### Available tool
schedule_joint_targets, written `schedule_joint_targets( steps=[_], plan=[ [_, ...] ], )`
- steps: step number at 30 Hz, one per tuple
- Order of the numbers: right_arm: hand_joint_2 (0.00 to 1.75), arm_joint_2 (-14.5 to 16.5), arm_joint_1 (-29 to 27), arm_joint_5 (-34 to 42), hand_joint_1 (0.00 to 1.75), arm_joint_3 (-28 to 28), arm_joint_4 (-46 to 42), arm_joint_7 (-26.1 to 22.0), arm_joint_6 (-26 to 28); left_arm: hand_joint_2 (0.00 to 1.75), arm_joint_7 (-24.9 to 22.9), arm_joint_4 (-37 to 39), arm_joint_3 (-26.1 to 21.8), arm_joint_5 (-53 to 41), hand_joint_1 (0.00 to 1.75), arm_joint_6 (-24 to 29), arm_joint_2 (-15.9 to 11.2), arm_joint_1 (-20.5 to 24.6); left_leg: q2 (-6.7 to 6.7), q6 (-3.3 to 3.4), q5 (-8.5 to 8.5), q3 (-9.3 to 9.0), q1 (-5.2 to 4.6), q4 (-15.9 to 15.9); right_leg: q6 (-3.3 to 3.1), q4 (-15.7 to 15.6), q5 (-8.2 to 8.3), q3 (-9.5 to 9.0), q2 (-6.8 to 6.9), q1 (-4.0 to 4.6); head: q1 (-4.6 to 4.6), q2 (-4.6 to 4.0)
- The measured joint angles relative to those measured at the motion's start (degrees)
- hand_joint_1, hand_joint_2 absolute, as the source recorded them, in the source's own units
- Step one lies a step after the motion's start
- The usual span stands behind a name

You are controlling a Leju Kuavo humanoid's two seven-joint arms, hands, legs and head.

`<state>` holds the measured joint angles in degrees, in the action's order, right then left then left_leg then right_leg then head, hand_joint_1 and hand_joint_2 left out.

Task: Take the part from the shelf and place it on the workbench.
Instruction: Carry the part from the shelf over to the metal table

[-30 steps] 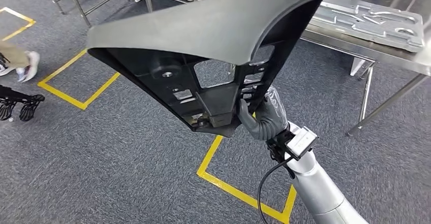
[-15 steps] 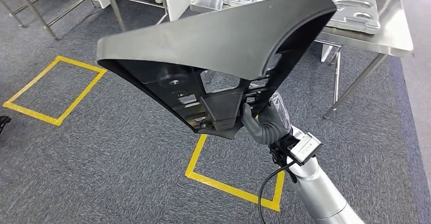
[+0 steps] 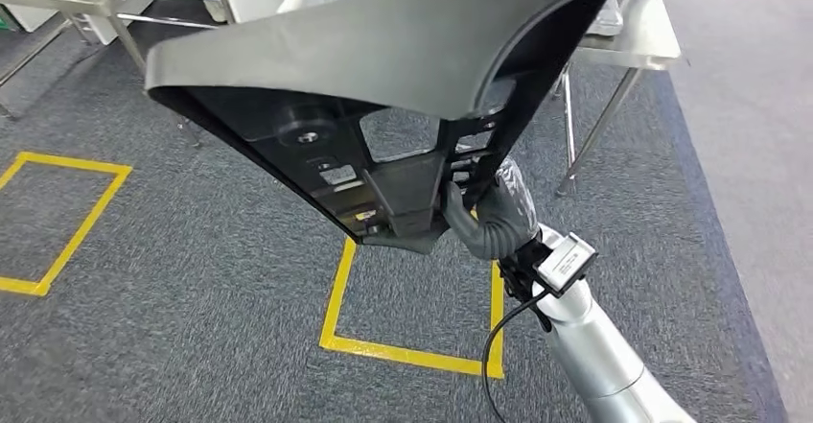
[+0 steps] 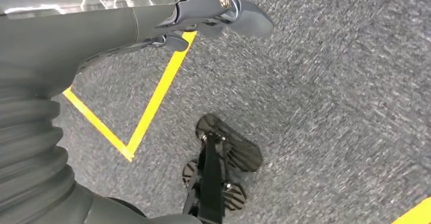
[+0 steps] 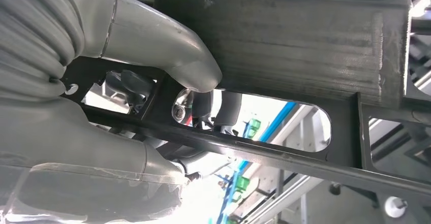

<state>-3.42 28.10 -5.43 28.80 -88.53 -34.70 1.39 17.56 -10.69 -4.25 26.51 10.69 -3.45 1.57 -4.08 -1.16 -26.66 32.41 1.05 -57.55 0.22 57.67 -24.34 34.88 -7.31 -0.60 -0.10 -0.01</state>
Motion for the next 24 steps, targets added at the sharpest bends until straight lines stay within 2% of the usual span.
schedule_joint_targets(
  steps=[1,2,3,4,5,6,7,8,9,11,13,15,17,18,20,22,23,24],
  plan=[
    [1.75,0.04,0.04,0.01,1.75,0.0,0.0,0.03,-0.01,1.75,-0.09,0.0,-0.01,0.03,0.0,-0.07,0.01,0.09,0.67,0.35,0.16,-0.14,0.07,0.21,0.32,-0.17,0.06,0.07,-0.5,-0.14,0.02,0.0],
    [1.75,0.05,0.13,0.01,1.75,-0.01,-0.01,0.03,0.0,1.75,-0.18,0.0,-0.02,0.05,0.0,-0.13,0.01,0.17,1.34,0.75,0.35,-0.33,0.14,0.56,0.55,0.08,-0.21,0.22,-0.18,-0.13,0.01,0.0],
    [1.75,0.05,0.31,0.01,1.75,-0.02,0.0,0.04,0.01,1.75,-0.24,0.0,-0.03,0.05,0.0,-0.2,0.02,0.2,2.12,1.16,0.55,-0.52,0.24,0.95,0.7,1.29,-1.03,0.82,0.98,-0.1,-0.13,0.0],
    [1.75,0.08,0.52,0.01,1.75,-0.02,0.01,0.05,0.01,1.75,-0.3,0.0,-0.04,0.05,0.0,-0.27,0.04,0.17,2.9,1.49,0.7,-0.67,0.34,1.29,0.83,3.66,-2.4,1.96,2.67,-0.07,-0.29,0.01],
    [1.75,0.12,0.68,0.01,1.75,-0.02,0.04,0.05,0.01,1.75,-0.33,0.0,-0.05,0.05,0.0,-0.32,0.04,0.12,3.62,1.69,0.71,-0.72,0.22,1.4,1.02,7.15,-4.12,3.64,4.6,-0.07,-0.44,0.01],
    [1.75,0.2,0.76,0.01,1.75,0.02,0.13,0.06,0.01,1.75,-0.37,0.0,-0.05,0.05,0.0,-0.36,0.04,0.03,4.23,1.81,0.66,-0.71,0.15,1.39,1.28,11.04,-5.74,5.59,5.89,-0.21,-0.58,0.01],
    [1.75,0.28,0.76,0.01,1.75,0.04,0.25,0.06,0.01,1.75,-0.4,0.0,-0.06,0.05,0.0,-0.39,0.04,-0.06,4.81,1.82,0.57,-0.7,0.1,1.34,1.54,13.98,-6.64,7.06,6.5,-0.35,-0.62,0.01],
    [1.75,0.33,0.73,0.01,1.75,0.07,0.39,0.07,0.01,1.75,-0.43,0.0,-0.07,0.05,0.0,-0.41,0.04,-0.12,5.3,1.79,0.46,-0.69,0.07,1.24,1.76,15.2,-6.59,7.65,6.78,-0.5,-0.61,0.01],
    [1.75,0.37,0.72,0.01,1.75,0.09,0.52,0.08,-0.01,1.75,-0.45,0.0,-0.07,0.05,0.0,-0.46,0.04,-0.11,5.67,1.71,0.32,-0.67,0.06,1.1,1.89,14.29,-5.59,7.14,6.94,-0.62,-0.62,0.01],
    [1.75,0.38,0.74,0.03,1.75,0.09,0.64,0.1,-0.03,1.75,-0.48,0.0,-0.08,0.04,0.0,-0.72,0.04,0.03,6.26,1.41,-0.03,-0.73,0.06,0.72,1.75,7.01,-2.23,3.14,7.54,-0.67,-0.63,0.01],
    [1.75,0.41,0.75,0.05,1.75,0.07,0.63,0.08,-0.03,1.75,-0.41,0.0,-0.07,0.02,0.0,-0.95,0.04,0.14,6.51,0.9,-0.34,-0.76,-0.13,0.42,1.25,0.97,-0.66,-0.16,8.26,-0.32,-0.62,0.01],
    [1.75,0.44,0.69,0.07,1.75,0.04,0.62,0.03,-0.01,1.75,-0.26,0.0,-0.06,-0.04,0.0,-0.99,0.05,0.13,6.64,0.21,-0.43,-0.85,-0.25,0.49,0.71,-0.09,-0.85,-0.67,8.31,0.11,-0.57,0.01],
    [1.75,0.46,0.62,0.06,1.75,0.02,0.59,-0.04,0.02,1.75,-0.11,0.0,-0.06,-0.14,0.0,-0.99,0.04,0.11,6.61,-0.47,-0.7,-1.05,-0.11,0.48,0.09,-0.53,-0.71,-0.94,7.96,-0.02,-0.54,0.01],
    [1.75,0.5,0.61,0.05,1.75,0.01,0.57,-0.08,0.03,1.75,-0.05,0.0,-0.06,-0.2,0.0,-0.99,0.04,0.1,6.3,-0.7,-1.39,-0.73,-0.02,-0.45,-0.23,-0.84,-0.61,-1.21,7.85,-0.16,-0.49,0.01],
    [1.75,0.65,0.54,0.04,1.75,-0.01,0.56,-0.16,0.05,1.75,0.03,0.0,-0.06,-0.27,0.0,-0.98,-0.02,0.02,5.28,-1.04,-4.37,1.85,0.13,-6.07,-0.71,-1.28,-0.54,-1.68,7.69,-0.35,-0.28,0.01],
    [1.75,0.76,0.34,0.01,1.75,0.0,0.61,-0.2,0.05,1.75,0.02,0.0,-0.06,-0.28,0.0,-0.97,-0.06,-0.1,4.72,-1.29,-7.35,6.08,0.14,-14.03,-0.96,-1.23,-0.7,-1.78,7.4,-0.23,-0.13,0.01],
    [1.75,0.78,0.2,-0.01,1.75,0.01,0.63,-0.21,0.05,1.75,0.0,0.0,-0.06,-0.29,0.0,-0.97,-0.06,-0.18,4.63,-1.35,-7.52,7.46,0.15,-16.13,-1.01,-1.16,-0.81,-1.83,7.18,-0.18,-0.12,0.01],
    [1.75,0.78,0.11,-0.02,1.75,0.01,0.65,-0.21,0.05,1.75,-0.02,0.0,-0.06,-0.29,0.0,-0.96,-0.06,-0.26,4.61,-1.37,-6.53,7.8,0.15,-16.02,-0.98,-1.06,-0.96,-1.92,6.93,-0.16,-0.11,0.01]
  ],
)
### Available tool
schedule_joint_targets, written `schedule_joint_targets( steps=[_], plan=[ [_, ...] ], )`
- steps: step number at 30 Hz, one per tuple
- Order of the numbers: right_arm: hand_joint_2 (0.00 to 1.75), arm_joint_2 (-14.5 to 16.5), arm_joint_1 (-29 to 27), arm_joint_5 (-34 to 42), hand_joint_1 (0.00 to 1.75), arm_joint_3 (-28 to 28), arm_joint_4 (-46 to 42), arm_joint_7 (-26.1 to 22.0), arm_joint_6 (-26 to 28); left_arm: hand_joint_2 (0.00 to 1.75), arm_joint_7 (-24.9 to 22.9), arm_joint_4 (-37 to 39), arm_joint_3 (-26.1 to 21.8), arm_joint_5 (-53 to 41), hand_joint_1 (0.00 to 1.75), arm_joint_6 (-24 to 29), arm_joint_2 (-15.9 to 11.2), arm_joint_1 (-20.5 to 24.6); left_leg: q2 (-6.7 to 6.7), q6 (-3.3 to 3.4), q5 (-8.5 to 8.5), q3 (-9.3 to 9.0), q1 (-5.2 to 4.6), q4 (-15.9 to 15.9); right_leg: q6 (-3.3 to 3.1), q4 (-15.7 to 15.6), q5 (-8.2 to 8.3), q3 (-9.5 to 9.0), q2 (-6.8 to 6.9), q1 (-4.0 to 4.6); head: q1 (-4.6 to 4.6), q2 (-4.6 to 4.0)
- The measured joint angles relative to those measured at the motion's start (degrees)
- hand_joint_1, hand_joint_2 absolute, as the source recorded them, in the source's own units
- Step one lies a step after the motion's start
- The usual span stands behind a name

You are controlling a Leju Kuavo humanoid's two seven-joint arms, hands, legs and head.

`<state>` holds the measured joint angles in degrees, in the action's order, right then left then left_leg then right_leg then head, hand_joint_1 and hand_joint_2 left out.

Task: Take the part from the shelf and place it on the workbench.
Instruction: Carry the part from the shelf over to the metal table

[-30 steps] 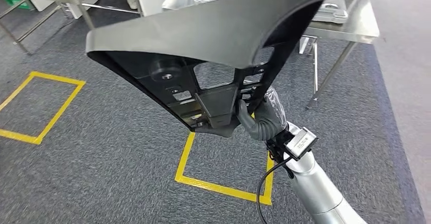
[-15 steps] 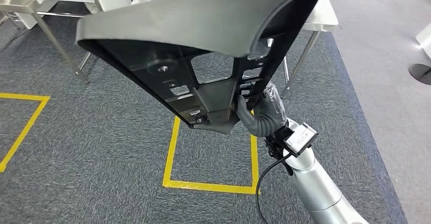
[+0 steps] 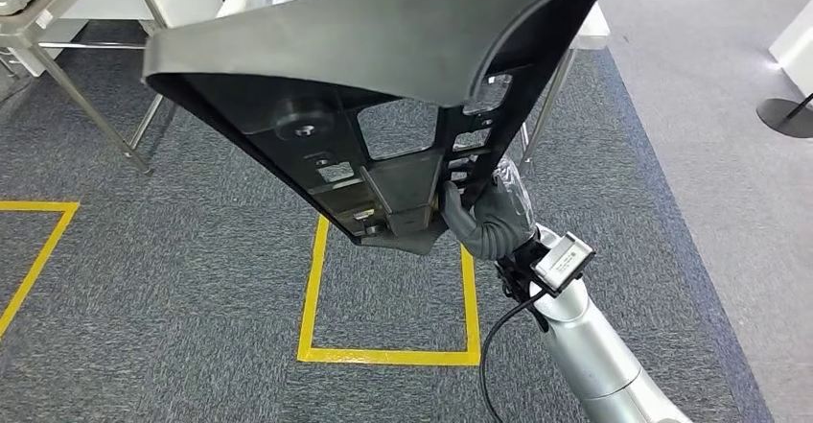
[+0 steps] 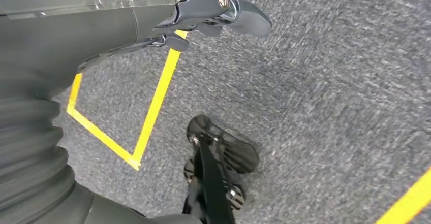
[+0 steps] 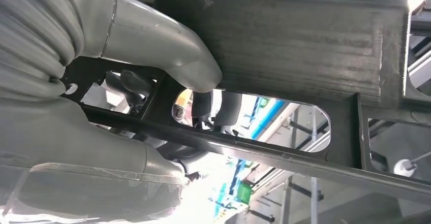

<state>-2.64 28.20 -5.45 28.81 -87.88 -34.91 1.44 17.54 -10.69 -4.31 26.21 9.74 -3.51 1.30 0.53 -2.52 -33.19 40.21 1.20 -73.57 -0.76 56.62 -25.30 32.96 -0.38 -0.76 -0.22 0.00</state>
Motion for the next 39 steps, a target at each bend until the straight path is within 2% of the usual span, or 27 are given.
schedule_joint_targets(
  steps=[1,2,4,5,8,9,10,11,13,14,15,16,18,19,20,23,25,26,28,29,30,31,33,34,35,36,39],
  plan=[
    [1.75,0.0,-0.05,-0.01,1.75,0.0,0.01,0.0,0.0,1.75,-0.02,0.0,0.0,-0.01,0.0,0.01,-0.02,-0.06,-0.01,0.04,2.08,-0.89,0.02,2.58,0.09,0.15,-0.21,-0.16,-0.25,-0.01,0.02,0.0],
    [1.75,0.02,-0.05,-0.03,1.75,0.0,0.01,0.0,0.0,1.75,-0.03,0.0,0.0,-0.02,0.0,0.02,-0.05,-0.08,-0.07,0.15,4.54,-2.61,0.04,6.83,0.26,0.35,-0.49,-0.35,-0.46,-0.03,0.05,-0.01],
    [1.75,0.08,0.02,-0.09,1.75,0.0,0.02,0.0,0.0,1.75,-0.03,0.0,0.0,-0.04,0.0,0.03,-0.11,0.0,-0.44,0.63,7.33,-5.66,-0.06,13.76,0.78,0.76,-0.98,-0.46,-0.76,0.14,0.09,-0.01],
    [1.75,0.12,0.05,-0.14,1.75,0.0,0.03,0.0,0.0,1.75,-0.03,0.0,0.0,-0.08,0.0,0.02,-0.13,0.05,-0.61,0.96,7.59,-6.3,-0.15,15.29,1.07,0.88,-1.1,-0.37,-0.85,0.21,0.08,-0.01],
    [1.75,0.17,0.11,-0.31,1.75,-0.01,0.03,0.0,0.02,1.75,-0.03,0.0,0.0,-0.14,0.0,0.01,-0.1,0.16,-0.66,2.06,7.37,-6.42,-0.23,15.65,1.98,1.01,-1.3,-0.21,-0.92,0.16,0.07,-0.01],
    [1.75,0.17,0.17,-0.38,1.75,-0.01,0.02,0.0,0.04,1.75,-0.03,0.0,0.0,-0.14,0.0,0.01,-0.09,0.14,-0.59,2.44,7.39,-6.58,-0.17,15.82,2.26,1.75,-1.83,0.04,-0.74,0.11,0.01,-0.01],
    [1.75,0.17,0.24,-0.43,1.75,-0.02,0.02,0.0,0.08,1.75,-0.03,0.0,0.0,-0.14,0.0,0.01,-0.08,0.15,-0.52,2.77,7.42,-6.75,-0.07,16.01,2.51,3.46,-2.85,0.78,-0.56,0.06,-0.06,-0.01],
    [1.75,0.17,0.29,-0.49,1.75,-0.02,0.02,0.01,0.13,1.75,-0.03,0.0,0.0,-0.14,0.0,0.01,-0.07,0.13,-0.45,3.02,7.4,-6.88,-0.05,16.11,2.68,6.59,-4.42,2.29,-0.35,0.0,-0.13,-0.01],
    [1.75,0.17,0.28,-0.6,1.75,-0.02,0.06,0.05,0.19,1.75,-0.03,0.0,-0.01,-0.14,0.0,0.01,-0.07,0.17,-0.39,3.33,7.26,-6.93,-0.14,16.09,2.89,14.87,-7.71,6.7,-0.21,0.0,-0.19,-0.01],
    [1.75,0.17,0.22,-0.64,1.75,-0.02,0.1,0.11,0.2,1.75,-0.03,0.0,-0.01,-0.14,0.0,0.01,-0.07,0.15,-0.37,3.38,7.17,-7.0,-0.19,16.08,2.9,17.76,-8.28,8.44,-0.2,0.0,-0.18,0.0],
    [1.75,0.17,0.17,-0.69,1.75,-0.02,0.14,0.16,0.2,1.75,-0.02,0.0,-0.01,-0.14,0.0,-0.01,-0.07,0.12,-0.37,3.37,7.07,-7.13,-0.24,16.05,2.82,18.41,-7.65,9.09,-0.2,0.01,-0.19,0.0],
    [1.75,0.17,0.17,-0.72,1.75,-0.02,0.16,0.21,0.2,1.75,0.0,0.0,-0.01,-0.14,0.0,-0.03,-0.05,0.09,-0.37,3.33,6.93,-7.34,-0.28,16.03,2.63,16.36,-5.79,8.4,-0.18,0.03,-0.19,0.0],
    [1.75,0.17,0.32,-0.74,1.75,-0.02,0.18,0.22,0.2,1.75,0.09,0.0,0.0,-0.21,0.0,-0.11,0.01,0.07,-0.38,3.11,6.57,-7.88,-0.42,16.0,1.9,7.98,-1.37,4.61,0.14,0.26,-0.19,-0.01],
    [1.75,0.19,0.44,-0.74,1.75,-0.02,0.17,0.22,0.2,1.75,0.15,0.0,0.0,-0.26,0.0,-0.15,0.04,0.08,-0.39,2.91,6.39,-8.03,-0.54,15.95,1.55,4.32,-0.01,2.94,0.36,0.43,-0.15,-0.01],
    [1.75,0.21,0.53,-0.74,1.75,-0.02,0.17,0.22,0.21,1.75,0.2,0.0,0.0,-0.33,0.0,-0.16,0.08,0.1,-0.37,2.66,6.25,-8.1,-0.62,15.94,1.29,2.15,0.52,1.97,0.54,0.64,-0.11,-0.01],
    [1.75,0.28,0.61,-0.74,1.75,-0.02,0.15,0.25,0.23,1.75,0.27,0.0,0.0,-0.45,0.0,-0.16,0.12,0.13,-0.16,1.74,5.96,-8.27,-0.62,16.14,0.73,0.97,0.45,1.53,0.41,0.71,-0.01,-0.01],
    [1.75,0.4,0.68,-0.75,1.75,-0.02,0.11,0.26,0.24,1.75,0.29,0.0,-0.01,-0.46,0.0,-0.15,0.13,0.11,-0.1,1.2,4.63,-7.61,-0.57,14.2,0.14,0.32,0.54,0.97,0.29,0.37,0.09,-0.01],
    [1.75,0.51,0.7,-0.75,1.75,-0.02,0.09,0.26,0.24,1.75,0.29,0.0,-0.01,-0.46,0.0,-0.14,0.11,0.11,-0.13,0.99,3.15,-6.32,-0.52,11.39,-0.12,0.06,0.53,0.66,0.28,0.24,0.19,-0.01],
    [1.75,0.7,0.69,-0.76,1.75,0.01,0.17,0.26,0.24,1.75,0.3,0.0,-0.02,-0.46,0.0,-0.11,0.07,0.09,-0.16,0.63,-0.14,-2.18,-0.47,3.38,-0.46,0.0,0.29,0.41,0.27,0.33,0.33,-0.01],
    [1.75,0.76,0.62,-0.76,1.75,0.03,0.24,0.26,0.24,1.75,0.29,0.0,-0.01,-0.46,0.0,-0.11,0.04,0.06,-0.16,0.49,-0.87,-0.36,-0.46,0.31,-0.52,0.03,0.14,0.3,0.23,0.37,0.33,-0.01],
    [1.75,0.78,0.57,-0.76,1.75,0.04,0.32,0.26,0.25,1.75,0.29,0.0,-0.01,-0.46,0.0,-0.11,0.04,-0.01,-0.16,0.45,-0.44,0.54,-0.45,-0.74,-0.51,0.07,-0.04,0.15,0.15,0.4,0.33,-0.01],
    [1.75,0.81,0.54,-0.76,1.75,0.04,0.38,0.26,0.25,1.75,0.29,0.0,-0.01,-0.46,0.0,-0.11,0.03,-0.07,-0.16,0.49,1.12,0.24,-0.44,0.62,-0.44,0.14,-0.27,-0.08,0.04,0.42,0.34,0.0],
    [1.75,0.96,0.55,-0.76,1.75,0.04,0.43,0.26,0.27,1.75,0.3,0.0,-0.02,-0.47,0.0,-0.1,-0.03,-0.17,-0.24,0.94,5.61,-3.12,-0.46,8.49,-0.16,0.32,-0.83,-0.67,-0.15,0.44,0.37,-0.01],
    [1.75,1.07,0.58,-0.76,1.75,0.04,0.43,0.26,0.28,1.75,0.31,0.0,-0.02,-0.48,0.0,-0.08,-0.07,-0.17,-0.3,1.29,7.01,-4.86,-0.55,12.28,0.07,0.44,-1.11,-0.84,-0.23,0.54,0.38,-0.01],
    [1.75,1.16,0.59,-0.76,1.75,0.04,0.43,0.26,0.31,1.75,0.31,0.0,-0.02,-0.5,0.0,-0.03,-0.1,-0.14,-0.38,1.65,7.66,-5.99,-0.66,14.77,0.34,0.46,-1.3,-0.92,-0.28,0.62,0.35,-0.01],
    [1.75,1.23,0.59,-0.79,1.75,0.04,0.43,0.27,0.34,1.75,0.32,0.0,-0.02,-0.55,0.0,0.05,-0.12,-0.11,-0.44,2.03,7.59,-6.44,-0.78,15.88,0.67,0.58,-1.28,-0.94,-0.32,0.67,0.37,-0.01],
    [1.75,1.32,0.61,-0.91,1.75,0.03,0.42,0.31,0.52,1.75,0.32,0.0,-0.02,-0.66,0.0,0.25,-0.13,-0.06,-0.45,3.06,7.33,-7.08,-0.73,16.44,1.79,1.62,-1.29,-0.79,-0.31,0.62,0.27,-0.01]
  ],
)
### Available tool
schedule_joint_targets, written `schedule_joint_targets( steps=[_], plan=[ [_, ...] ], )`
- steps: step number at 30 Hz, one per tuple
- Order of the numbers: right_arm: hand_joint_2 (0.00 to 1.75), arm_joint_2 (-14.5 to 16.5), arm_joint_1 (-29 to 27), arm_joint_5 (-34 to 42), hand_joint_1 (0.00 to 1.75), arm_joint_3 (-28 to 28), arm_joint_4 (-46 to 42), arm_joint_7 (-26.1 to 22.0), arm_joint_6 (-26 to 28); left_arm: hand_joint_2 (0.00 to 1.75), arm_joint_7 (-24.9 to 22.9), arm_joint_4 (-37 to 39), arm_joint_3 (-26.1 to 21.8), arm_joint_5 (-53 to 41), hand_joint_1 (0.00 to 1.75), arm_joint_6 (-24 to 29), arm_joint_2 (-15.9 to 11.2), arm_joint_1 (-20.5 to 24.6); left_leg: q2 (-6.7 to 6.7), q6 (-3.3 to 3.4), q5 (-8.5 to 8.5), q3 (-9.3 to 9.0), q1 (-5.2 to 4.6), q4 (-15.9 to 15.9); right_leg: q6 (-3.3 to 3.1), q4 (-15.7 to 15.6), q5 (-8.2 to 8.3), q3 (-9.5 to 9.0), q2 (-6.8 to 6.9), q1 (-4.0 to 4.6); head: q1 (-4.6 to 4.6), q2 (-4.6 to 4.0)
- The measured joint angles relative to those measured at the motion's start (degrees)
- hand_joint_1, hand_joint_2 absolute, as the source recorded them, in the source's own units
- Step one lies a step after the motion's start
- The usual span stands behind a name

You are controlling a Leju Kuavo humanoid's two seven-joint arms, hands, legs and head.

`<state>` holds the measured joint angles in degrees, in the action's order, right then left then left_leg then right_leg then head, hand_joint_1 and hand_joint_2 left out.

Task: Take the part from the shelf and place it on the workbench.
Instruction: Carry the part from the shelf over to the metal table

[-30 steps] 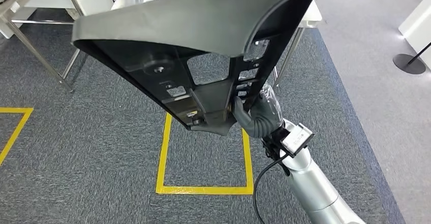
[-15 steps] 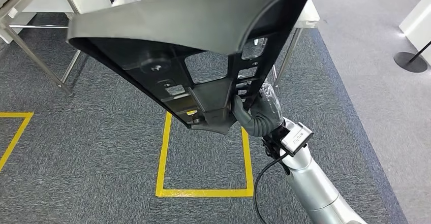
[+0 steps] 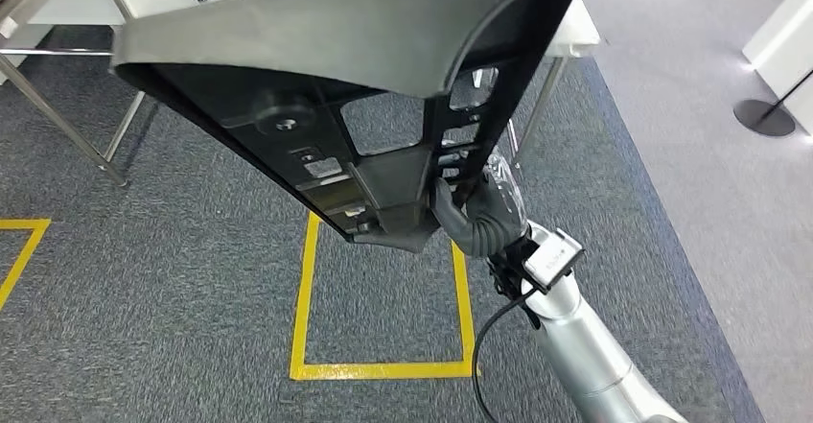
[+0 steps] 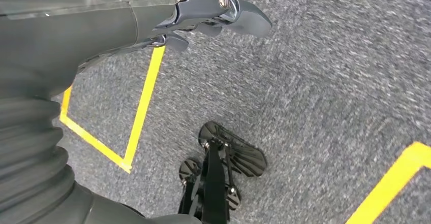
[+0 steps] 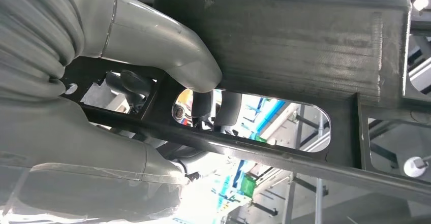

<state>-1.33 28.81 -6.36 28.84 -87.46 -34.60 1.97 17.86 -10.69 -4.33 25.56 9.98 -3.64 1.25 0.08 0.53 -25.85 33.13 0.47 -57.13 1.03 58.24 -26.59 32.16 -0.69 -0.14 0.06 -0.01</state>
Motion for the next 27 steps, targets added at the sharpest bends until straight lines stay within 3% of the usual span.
schedule_joint_targets(
  steps=[2,5,6,7,9,10,12,16,18,20,21,22,23,25,27],
  plan=[
    [1.75,0.03,0.08,-0.02,1.75,-0.02,-0.01,0.02,0.08,1.75,0.0,0.0,-0.01,0.0,0.0,0.01,0.01,0.0,0.03,0.59,-0.21,-0.68,0.14,0.16,0.63,3.75,-1.95,1.75,0.1,-0.16,-0.13,0.01],
    [1.75,0.04,-0.16,-0.02,1.75,-0.03,0.05,0.02,0.09,1.75,0.0,0.0,-0.01,-0.01,0.0,-0.02,0.01,0.03,0.03,0.96,-0.81,-1.19,0.08,0.13,1.19,14.21,-6.06,8.0,0.16,-0.29,-0.21,0.0],
    [1.75,0.04,-0.27,-0.02,1.75,-0.03,0.08,0.02,0.09,1.75,0.0,0.0,-0.01,-0.01,0.0,-0.04,0.01,-0.01,0.02,0.94,-1.08,-1.46,0.07,0.12,1.17,15.68,-5.97,9.36,0.17,-0.28,-0.22,0.0],
    [1.75,0.04,-0.33,-0.02,1.75,-0.03,0.1,0.03,0.09,1.75,0.0,0.0,-0.02,-0.01,0.0,-0.07,0.01,-0.06,0.0,0.87,-1.39,-1.84,0.05,0.12,1.0,14.89,-4.7,9.59,0.19,-0.26,-0.22,0.01],
    [1.75,0.04,-0.26,-0.06,1.75,-0.03,0.11,0.04,0.09,1.75,0.0,0.0,-0.02,-0.01,0.0,-0.16,0.02,-0.11,-0.02,0.65,-2.14,-2.87,0.01,0.12,0.26,7.64,0.25,7.14,0.34,-0.09,-0.24,0.01],
    [1.75,0.04,-0.16,-0.1,1.75,-0.03,0.13,0.07,0.09,1.75,0.0,0.0,-0.02,-0.02,0.0,-0.2,0.06,-0.1,-0.01,0.46,-2.5,-3.32,-0.04,0.12,-0.17,3.83,1.76,5.66,0.53,0.14,-0.13,0.0],
    [1.75,0.06,0.04,-0.2,1.75,-0.05,0.15,0.14,0.09,1.75,0.0,0.0,-0.02,-0.07,0.0,-0.25,0.15,0.01,0.06,-0.08,-3.02,-3.8,-0.05,0.18,-0.96,-0.39,2.74,4.02,0.84,0.6,-0.02,0.0],
    [1.75,0.18,0.16,-0.22,1.75,-0.11,0.16,0.21,0.11,1.75,0.06,0.0,-0.01,-0.16,0.0,-0.56,0.21,0.05,0.2,-1.14,-3.45,-3.8,-0.08,-2.18,-2.07,-1.41,2.48,2.33,0.7,0.37,0.14,0.0],
    [1.75,0.32,0.25,-0.21,1.75,-0.11,0.18,0.2,0.12,1.75,0.14,0.0,-0.01,-0.16,0.0,-0.72,0.21,0.09,0.14,-1.54,-5.48,-0.85,0.1,-7.71,-2.49,-1.8,2.04,1.29,0.7,0.19,0.45,0.0],
    [1.75,0.4,0.15,-0.22,1.75,-0.08,0.31,0.2,0.13,1.75,0.17,0.0,-0.02,-0.16,0.0,-0.73,0.17,0.07,0.13,-1.97,-8.2,3.71,0.2,-14.46,-2.68,-1.78,1.43,0.81,0.66,0.21,0.71,0.01],
    [1.75,0.42,0.04,-0.26,1.75,-0.07,0.42,0.2,0.13,1.75,0.17,0.0,-0.02,-0.16,0.0,-0.73,0.16,0.01,0.14,-2.18,-8.54,5.31,0.26,-16.07,-2.67,-1.74,1.09,0.5,0.58,0.22,0.75,0.0],
    [1.75,0.43,-0.01,-0.3,1.75,-0.06,0.51,0.21,0.13,1.75,0.17,0.0,-0.02,-0.16,0.0,-0.73,0.17,-0.09,0.14,-2.3,-7.69,6.01,0.31,-15.77,-2.61,-1.66,0.72,0.12,0.47,0.21,0.78,0.0],
    [1.75,0.45,-0.03,-0.35,1.75,-0.05,0.57,0.21,0.13,1.75,0.17,0.0,-0.02,-0.16,0.0,-0.73,0.18,-0.19,0.14,-2.35,-5.53,5.68,0.36,-13.35,-2.48,-1.56,0.29,-0.37,0.36,0.18,0.8,0.0],
    [1.75,0.55,0.01,-0.44,1.75,-0.05,0.63,0.26,0.13,1.75,0.17,0.01,-0.03,-0.16,0.0,-0.73,0.17,-0.33,0.14,-2.14,-0.6,3.44,0.33,-5.85,-2.09,-1.35,-0.6,-1.36,0.27,0.16,0.79,0.01],
    [1.75,0.68,0.19,-0.5,1.75,-0.04,0.66,0.57,0.11,1.75,0.15,0.01,-0.04,-0.16,0.0,-0.73,0.17,-0.24,0.18,-1.39,0.8,2.03,0.06,-1.54,-1.49,-1.25,-1.25,-1.81,0.28,0.25,0.79,0.01]
  ],
)
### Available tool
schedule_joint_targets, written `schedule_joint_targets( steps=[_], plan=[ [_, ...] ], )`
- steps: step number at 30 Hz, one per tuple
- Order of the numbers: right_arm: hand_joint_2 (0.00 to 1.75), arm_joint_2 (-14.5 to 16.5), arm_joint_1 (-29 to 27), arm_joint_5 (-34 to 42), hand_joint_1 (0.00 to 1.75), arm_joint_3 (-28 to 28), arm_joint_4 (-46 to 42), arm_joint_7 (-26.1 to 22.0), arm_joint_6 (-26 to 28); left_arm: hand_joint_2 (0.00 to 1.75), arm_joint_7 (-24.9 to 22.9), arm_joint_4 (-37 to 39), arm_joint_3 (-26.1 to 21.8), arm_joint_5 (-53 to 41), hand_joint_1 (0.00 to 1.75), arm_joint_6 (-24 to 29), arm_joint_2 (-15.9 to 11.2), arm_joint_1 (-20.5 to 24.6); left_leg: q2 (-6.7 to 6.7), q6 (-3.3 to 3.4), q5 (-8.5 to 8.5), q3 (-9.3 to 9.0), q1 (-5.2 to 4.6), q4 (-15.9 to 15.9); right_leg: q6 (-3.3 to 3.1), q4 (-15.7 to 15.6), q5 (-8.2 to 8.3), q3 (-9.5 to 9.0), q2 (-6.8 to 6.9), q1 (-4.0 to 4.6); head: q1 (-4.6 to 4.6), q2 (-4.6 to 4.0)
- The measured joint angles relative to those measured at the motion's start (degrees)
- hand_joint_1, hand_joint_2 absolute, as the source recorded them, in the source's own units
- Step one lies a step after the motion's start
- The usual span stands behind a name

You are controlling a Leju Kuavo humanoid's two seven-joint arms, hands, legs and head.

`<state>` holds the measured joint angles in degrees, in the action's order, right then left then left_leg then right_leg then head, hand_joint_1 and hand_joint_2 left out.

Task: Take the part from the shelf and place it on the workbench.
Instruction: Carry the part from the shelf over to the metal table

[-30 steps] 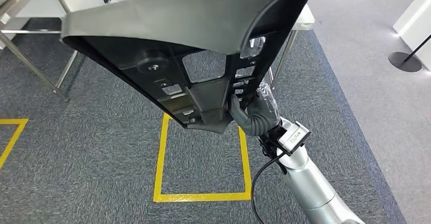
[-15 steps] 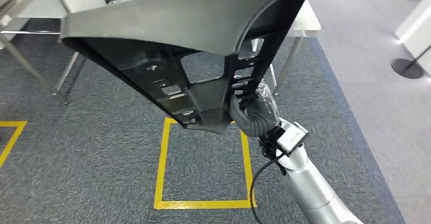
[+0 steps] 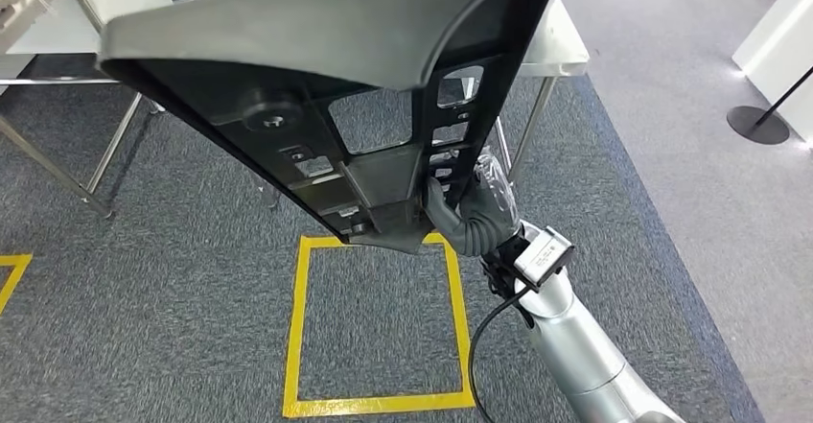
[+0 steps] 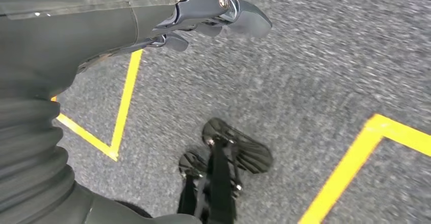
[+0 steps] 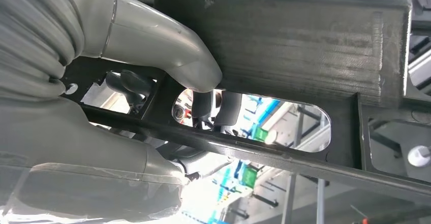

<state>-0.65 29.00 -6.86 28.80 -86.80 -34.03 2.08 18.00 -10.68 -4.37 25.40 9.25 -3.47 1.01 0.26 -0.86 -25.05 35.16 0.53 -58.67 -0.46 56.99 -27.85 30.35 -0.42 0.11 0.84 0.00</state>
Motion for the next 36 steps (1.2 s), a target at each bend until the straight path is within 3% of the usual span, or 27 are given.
schedule_joint_targets(
  steps=[3,5,8,9,10,11,13,14,16,19,20,21,23,24,25,26,28,29,31,34,36],
  plan=[
    [1.75,0.08,0.47,0.22,1.75,-0.03,-0.02,0.77,-0.05,1.75,-0.24,-0.01,-0.02,0.0,0.0,0.05,0.0,0.13,-0.05,1.32,-0.1,-0.65,0.01,0.69,1.03,0.75,-0.44,-0.19,0.03,0.08,0.0,0.0],
    [1.75,0.08,1.04,0.57,1.75,-0.1,-0.07,1.06,-0.08,1.75,-0.4,-0.01,-0.03,0.0,0.0,0.09,0.0,0.17,-0.09,1.9,-0.34,-1.28,0.17,0.87,1.59,3.68,-1.58,1.0,0.08,-0.04,-0.08,0.0],
    [1.75,0.07,1.42,1.08,1.75,-0.36,-0.06,1.31,-0.1,1.75,-0.43,-0.01,-0.03,0.0,0.0,0.1,-0.01,0.3,-0.11,2.41,-0.92,-1.76,0.16,0.93,2.21,14.3,-5.68,7.5,0.11,-0.34,-0.18,-0.01],
    [1.75,0.07,1.36,1.21,1.75,-0.45,-0.04,1.33,-0.1,1.75,-0.43,-0.01,-0.03,0.0,0.0,0.1,-0.01,0.29,-0.13,2.42,-1.17,-1.99,0.14,0.92,2.28,16.79,-6.26,9.48,0.11,-0.41,-0.18,-0.01],
    [1.75,0.06,1.32,1.3,1.75,-0.51,-0.03,1.34,-0.11,1.75,-0.44,-0.01,-0.03,0.0,0.0,0.1,0.0,0.25,-0.15,2.39,-1.47,-2.33,0.12,0.92,2.25,17.2,-5.65,10.47,0.12,-0.44,-0.19,-0.01],
    [1.75,0.06,1.32,1.37,1.75,-0.55,-0.03,1.35,-0.11,1.75,-0.45,-0.01,-0.03,0.0,0.0,0.1,0.01,0.22,-0.17,2.31,-1.8,-2.8,0.11,0.92,2.1,15.34,-3.78,10.31,0.12,-0.44,-0.19,-0.01],
    [1.75,0.06,1.36,1.45,1.75,-0.7,-0.05,1.35,-0.11,1.75,-0.48,0.0,-0.03,-0.01,0.0,0.1,0.09,0.21,-0.2,2.03,-2.54,-3.94,0.07,0.94,1.48,7.43,1.42,7.67,0.21,-0.25,-0.17,-0.01],
    [1.75,0.06,1.41,1.48,1.75,-0.78,-0.05,1.35,-0.12,1.75,-0.46,0.0,-0.03,-0.01,0.0,0.1,0.14,0.25,-0.22,1.81,-2.87,-4.3,0.03,0.97,1.14,3.99,2.55,6.43,0.3,-0.05,-0.16,-0.01],
    [1.75,0.06,1.44,1.51,1.75,-0.9,-0.1,1.35,-0.15,1.75,-0.43,0.01,-0.03,-0.03,0.0,0.1,0.21,0.39,-0.19,1.15,-3.17,-4.62,-0.01,0.95,0.51,0.92,2.78,5.35,0.42,0.31,-0.15,-0.01],
    [1.75,0.08,1.43,1.53,1.75,-0.98,-0.28,1.34,-0.17,1.75,-0.44,0.0,-0.03,-0.09,0.0,0.1,0.25,0.4,-0.11,0.16,-3.41,-4.91,-0.03,-0.18,-0.41,-0.02,3.26,4.08,0.29,0.04,-0.09,-0.01],
    [1.75,0.1,1.49,1.53,1.75,-0.99,-0.33,1.33,-0.17,1.75,-0.45,-0.01,-0.03,-0.12,0.0,0.1,0.28,0.41,-0.12,-0.05,-4.23,-4.44,0.01,-1.53,-0.64,-0.19,3.18,3.49,0.3,-0.09,0.04,-0.01],
    [1.75,0.13,1.53,1.54,1.75,-0.99,-0.38,1.32,-0.17,1.75,-0.48,-0.01,-0.03,-0.15,0.0,0.11,0.29,0.43,-0.14,-0.22,-5.54,-3.28,0.09,-3.89,-0.8,-0.33,3.08,3.02,0.31,-0.16,0.13,-0.01],
    [1.75,0.18,1.4,1.53,1.75,-0.99,-0.38,1.32,-0.13,1.75,-0.46,-0.01,-0.03,-0.19,0.0,0.12,0.3,0.44,-0.17,-0.55,-8.53,0.79,0.15,-10.74,-1.07,-0.31,2.6,2.59,0.34,-0.05,0.31,0.0],
    [1.75,0.19,1.19,1.53,1.75,-0.99,-0.37,1.32,-0.09,1.75,-0.46,-0.01,-0.02,-0.21,0.0,0.12,0.29,0.41,-0.16,-0.71,-9.33,2.8,0.16,-13.5,-1.12,-0.28,2.35,2.43,0.3,0.0,0.3,0.0],
    [1.75,0.19,0.94,1.52,1.75,-0.99,-0.37,1.32,-0.05,1.75,-0.44,0.0,-0.02,-0.25,0.0,0.11,0.3,0.32,-0.16,-0.79,-9.09,4.03,0.17,-14.55,-1.12,-0.23,2.07,2.2,0.23,0.03,0.33,0.0],
    [1.75,0.19,0.75,1.52,1.75,-1.0,-0.37,1.32,-0.03,1.75,-0.4,0.01,-0.02,-0.29,0.0,0.11,0.3,0.21,-0.16,-0.8,-7.65,4.19,0.18,-13.43,-1.09,-0.17,1.78,1.89,0.13,0.05,0.33,0.0],
    [1.75,0.19,0.56,1.52,1.75,-1.02,-0.4,1.3,0.02,1.75,-0.29,0.02,-0.03,-0.44,0.0,0.1,0.29,-0.01,-0.16,-0.63,-2.68,1.88,0.17,-6.26,-0.86,-0.08,1.12,1.09,-0.03,0.05,0.32,0.0],
    [1.75,0.19,0.54,1.46,1.75,-1.03,-0.44,1.27,0.11,1.75,-0.23,0.01,-0.03,-0.52,0.0,0.1,0.28,-0.03,-0.12,-0.41,-1.4,0.66,0.03,-2.77,-0.66,-0.03,0.83,0.78,-0.09,0.09,0.31,-0.01],
    [1.75,0.2,0.47,1.11,1.75,-1.08,-0.55,1.25,0.49,1.75,-0.15,0.0,-0.02,-0.66,0.0,0.11,0.27,0.11,-0.08,0.42,-0.82,-0.64,-0.29,0.46,-0.06,-0.02,0.31,0.53,-0.11,0.19,0.28,-0.01],
    [1.75,0.22,0.37,0.48,1.75,-1.21,-0.79,1.29,1.04,1.75,-0.17,0.0,-0.03,-0.7,0.0,0.22,0.31,0.15,-0.09,1.6,-0.54,-1.33,-0.18,0.91,0.97,0.14,-0.45,0.08,-0.04,0.31,0.27,0.0],
    [1.75,0.24,0.49,0.41,1.75,-1.37,-1.02,1.29,1.22,1.75,-0.2,-0.01,-0.03,-0.7,0.0,0.32,0.36,0.17,-0.06,2.19,-0.62,-2.06,0.14,1.39,1.6,3.64,-2.15,1.57,0.04,0.21,0.16,0.0]
  ],
)
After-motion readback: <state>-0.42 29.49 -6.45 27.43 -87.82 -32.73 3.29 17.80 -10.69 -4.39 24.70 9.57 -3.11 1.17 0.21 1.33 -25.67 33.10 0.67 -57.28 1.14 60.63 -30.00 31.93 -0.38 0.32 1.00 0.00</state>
